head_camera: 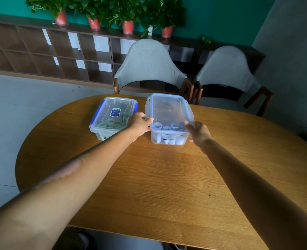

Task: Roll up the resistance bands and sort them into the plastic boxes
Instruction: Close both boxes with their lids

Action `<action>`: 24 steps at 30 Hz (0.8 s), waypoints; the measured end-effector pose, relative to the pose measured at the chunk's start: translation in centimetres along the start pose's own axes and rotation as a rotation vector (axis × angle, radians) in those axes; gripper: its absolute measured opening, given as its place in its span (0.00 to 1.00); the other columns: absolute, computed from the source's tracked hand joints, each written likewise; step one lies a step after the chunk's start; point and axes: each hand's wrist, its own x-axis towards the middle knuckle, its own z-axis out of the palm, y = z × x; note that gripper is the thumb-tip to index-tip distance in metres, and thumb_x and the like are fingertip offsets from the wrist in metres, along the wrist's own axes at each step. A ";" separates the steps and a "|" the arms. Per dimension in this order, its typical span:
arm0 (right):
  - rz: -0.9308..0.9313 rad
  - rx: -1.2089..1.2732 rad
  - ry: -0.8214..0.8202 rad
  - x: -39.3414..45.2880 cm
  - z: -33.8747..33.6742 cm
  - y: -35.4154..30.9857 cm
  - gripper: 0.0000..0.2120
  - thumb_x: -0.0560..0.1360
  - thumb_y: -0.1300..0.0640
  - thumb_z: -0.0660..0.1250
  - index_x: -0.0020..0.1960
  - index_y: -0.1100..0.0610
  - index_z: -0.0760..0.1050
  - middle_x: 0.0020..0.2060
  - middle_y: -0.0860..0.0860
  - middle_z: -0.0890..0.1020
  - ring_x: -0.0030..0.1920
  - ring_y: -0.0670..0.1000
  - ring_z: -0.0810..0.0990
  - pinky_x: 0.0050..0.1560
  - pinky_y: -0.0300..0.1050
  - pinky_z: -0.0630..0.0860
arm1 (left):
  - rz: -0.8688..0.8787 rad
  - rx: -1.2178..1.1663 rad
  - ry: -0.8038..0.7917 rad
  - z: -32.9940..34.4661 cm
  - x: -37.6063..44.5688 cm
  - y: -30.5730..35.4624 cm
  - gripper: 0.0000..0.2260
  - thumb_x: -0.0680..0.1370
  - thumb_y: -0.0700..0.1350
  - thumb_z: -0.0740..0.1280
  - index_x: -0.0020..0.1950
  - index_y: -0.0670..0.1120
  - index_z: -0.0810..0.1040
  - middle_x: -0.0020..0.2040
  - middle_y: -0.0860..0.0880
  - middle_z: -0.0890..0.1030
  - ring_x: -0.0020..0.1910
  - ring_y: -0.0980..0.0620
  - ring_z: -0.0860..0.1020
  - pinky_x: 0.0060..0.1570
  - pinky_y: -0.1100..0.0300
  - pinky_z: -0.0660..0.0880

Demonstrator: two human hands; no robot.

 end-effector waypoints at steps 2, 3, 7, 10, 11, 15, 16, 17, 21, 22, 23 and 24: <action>0.007 -0.013 -0.004 0.1 0.0 -0.1 0.27 0.79 0.38 0.63 0.67 0.58 0.73 0.51 0.55 0.82 0.50 0.54 0.82 0.55 0.58 0.82 | -0.007 0.012 -0.009 0.1 0.3 0.1 0.14 0.81 0.44 0.68 0.64 0.38 0.74 0.58 0.42 0.80 0.53 0.47 0.83 0.38 0.67 0.81; 0.014 -0.024 -0.006 0.2 0.0 -0.1 0.27 0.79 0.38 0.62 0.68 0.58 0.73 0.52 0.55 0.82 0.50 0.54 0.82 0.54 0.57 0.82 | -0.013 0.025 -0.014 0.1 0.4 0.1 0.14 0.81 0.44 0.67 0.64 0.38 0.75 0.58 0.42 0.80 0.52 0.47 0.83 0.39 0.65 0.81; 0.018 -0.181 -0.026 0.0 0.2 -0.3 0.31 0.81 0.35 0.56 0.71 0.59 0.67 0.56 0.59 0.79 0.51 0.56 0.80 0.48 0.51 0.81 | -0.018 0.152 0.016 0.4 0.2 0.6 0.10 0.82 0.47 0.66 0.55 0.40 0.76 0.54 0.42 0.82 0.47 0.47 0.84 0.50 0.51 0.83; -0.053 -0.355 -0.009 -0.1 0.0 -0.2 0.34 0.82 0.38 0.54 0.80 0.57 0.53 0.73 0.61 0.65 0.69 0.61 0.69 0.61 0.55 0.73 | 0.073 0.390 0.088 0.5 -0.6 1.5 0.13 0.83 0.47 0.64 0.62 0.40 0.74 0.59 0.43 0.80 0.52 0.45 0.80 0.45 0.55 0.78; -0.102 -0.410 -0.001 -0.1 -0.2 -0.3 0.36 0.82 0.39 0.55 0.81 0.56 0.48 0.78 0.58 0.57 0.76 0.61 0.60 0.70 0.58 0.67 | 0.119 0.458 0.096 0.6 -0.7 1.7 0.15 0.83 0.45 0.64 0.68 0.40 0.71 0.63 0.43 0.77 0.58 0.44 0.79 0.48 0.56 0.76; -0.234 -0.471 -0.113 0.9 -1.3 -1.4 0.36 0.83 0.47 0.60 0.82 0.53 0.44 0.82 0.50 0.45 0.81 0.53 0.44 0.78 0.57 0.49 | 0.226 0.559 -0.063 1.0 0.1 2.8 0.28 0.81 0.30 0.59 0.80 0.42 0.58 0.82 0.46 0.55 0.79 0.46 0.58 0.73 0.56 0.62; -0.223 -0.442 -0.161 1.4 -1.6 -1.9 0.36 0.83 0.50 0.62 0.82 0.51 0.45 0.82 0.49 0.46 0.81 0.53 0.45 0.79 0.56 0.49 | 0.213 0.558 -0.112 1.2 0.4 3.1 0.31 0.80 0.28 0.57 0.81 0.44 0.55 0.83 0.47 0.51 0.81 0.47 0.53 0.75 0.56 0.59; -0.199 -0.421 -0.207 1.9 -1.9 -2.4 0.36 0.82 0.52 0.64 0.82 0.50 0.47 0.82 0.49 0.46 0.81 0.53 0.46 0.79 0.56 0.50 | 0.199 0.563 -0.151 1.4 0.6 3.4 0.33 0.79 0.26 0.56 0.82 0.45 0.54 0.83 0.48 0.47 0.81 0.48 0.49 0.76 0.56 0.58; -0.098 -0.438 -0.385 3.6 -2.9 -4.0 0.36 0.80 0.55 0.68 0.81 0.43 0.53 0.82 0.47 0.47 0.80 0.56 0.53 0.75 0.55 0.63 | 0.218 0.576 -0.190 2.3 1.7 3.8 0.29 0.80 0.28 0.53 0.80 0.44 0.60 0.83 0.46 0.46 0.81 0.47 0.47 0.77 0.52 0.59; -0.082 -0.441 -0.404 3.7 -2.9 -4.2 0.34 0.81 0.55 0.67 0.81 0.42 0.54 0.82 0.47 0.48 0.80 0.55 0.55 0.71 0.52 0.65 | 0.233 0.568 -0.168 2.5 1.9 3.8 0.25 0.82 0.31 0.54 0.79 0.43 0.63 0.83 0.45 0.49 0.81 0.46 0.51 0.75 0.53 0.62; -0.074 -0.444 -0.407 3.7 -2.8 -4.2 0.33 0.81 0.55 0.66 0.81 0.43 0.55 0.82 0.47 0.48 0.79 0.55 0.56 0.69 0.50 0.66 | 0.251 0.565 -0.133 2.7 2.1 3.7 0.21 0.83 0.35 0.55 0.77 0.43 0.66 0.82 0.44 0.54 0.79 0.44 0.57 0.71 0.55 0.66; -0.074 -0.443 -0.399 3.6 -2.7 -4.3 0.32 0.82 0.55 0.65 0.81 0.43 0.55 0.82 0.47 0.48 0.79 0.55 0.57 0.70 0.50 0.66 | 0.266 0.566 -0.087 2.8 2.1 3.7 0.19 0.84 0.40 0.58 0.76 0.43 0.68 0.80 0.44 0.58 0.77 0.44 0.63 0.66 0.58 0.69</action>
